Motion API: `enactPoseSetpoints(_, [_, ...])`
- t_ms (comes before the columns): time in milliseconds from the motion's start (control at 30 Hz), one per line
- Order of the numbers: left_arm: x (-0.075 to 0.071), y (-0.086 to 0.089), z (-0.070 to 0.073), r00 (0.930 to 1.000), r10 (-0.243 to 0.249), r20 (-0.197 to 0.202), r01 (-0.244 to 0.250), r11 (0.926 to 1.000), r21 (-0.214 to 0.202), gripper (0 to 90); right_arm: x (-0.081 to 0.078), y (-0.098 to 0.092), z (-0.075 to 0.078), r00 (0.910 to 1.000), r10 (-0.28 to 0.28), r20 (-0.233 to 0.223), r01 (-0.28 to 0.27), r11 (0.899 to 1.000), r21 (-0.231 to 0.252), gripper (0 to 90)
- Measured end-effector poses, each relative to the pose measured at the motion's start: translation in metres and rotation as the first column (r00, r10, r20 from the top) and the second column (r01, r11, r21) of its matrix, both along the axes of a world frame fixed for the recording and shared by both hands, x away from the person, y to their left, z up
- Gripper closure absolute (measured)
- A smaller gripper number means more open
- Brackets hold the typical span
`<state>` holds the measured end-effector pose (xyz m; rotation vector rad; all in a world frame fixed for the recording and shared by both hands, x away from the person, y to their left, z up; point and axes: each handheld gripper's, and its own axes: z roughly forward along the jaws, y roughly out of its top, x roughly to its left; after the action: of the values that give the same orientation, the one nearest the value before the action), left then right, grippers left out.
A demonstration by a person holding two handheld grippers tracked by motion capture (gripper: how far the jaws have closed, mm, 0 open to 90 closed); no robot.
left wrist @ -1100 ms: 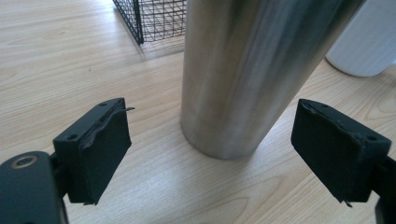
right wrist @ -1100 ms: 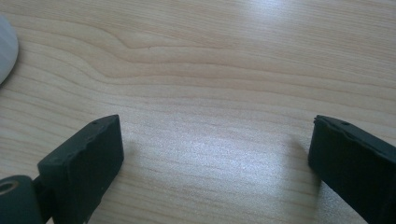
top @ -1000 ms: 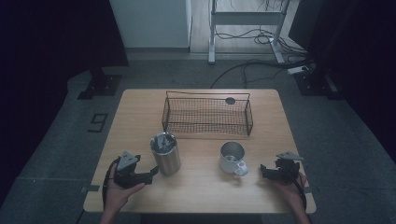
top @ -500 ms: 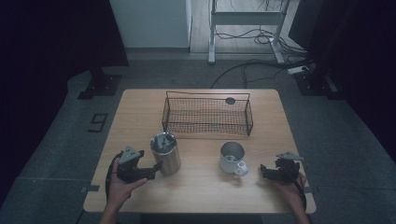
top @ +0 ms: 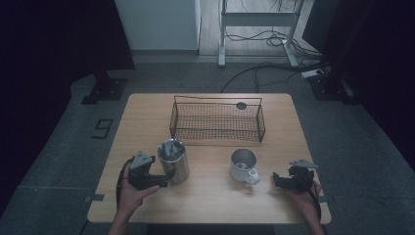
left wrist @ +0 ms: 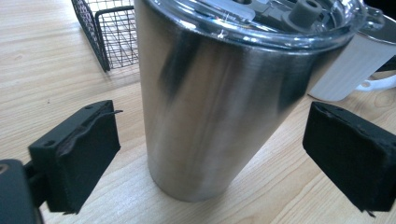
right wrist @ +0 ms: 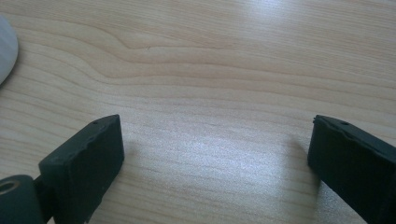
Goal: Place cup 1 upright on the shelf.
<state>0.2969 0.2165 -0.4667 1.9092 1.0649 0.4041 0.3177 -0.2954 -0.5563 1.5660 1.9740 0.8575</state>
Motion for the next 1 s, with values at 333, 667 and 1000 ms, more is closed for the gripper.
enactPoseSetpoints(333, [0.007, -0.008, -0.003, 1.0, -0.001, -0.002, 0.001, 1.0, -0.001, 1.9, 0.0, 0.0, 0.0, 1.0, 0.001, 0.0, -0.001, 1.0, 0.001, 3.7])
enactPoseSetpoints(667, [0.014, -0.014, -0.005, 1.0, -0.005, 0.008, 0.005, 1.0, 0.002, 0.5, 0.0, 0.0, 0.0, 1.0, 0.0, 0.001, 0.0, 1.0, 0.0, 3.9])
enactPoseSetpoints(1000, [0.023, -0.025, -0.005, 0.9998, 0.006, 0.019, -0.006, 0.9999, 0.011, 0.0, 0.0, 0.0, 0.0, 1.0, 0.0, 0.002, 0.0, 1.0, 0.001, 4.1])
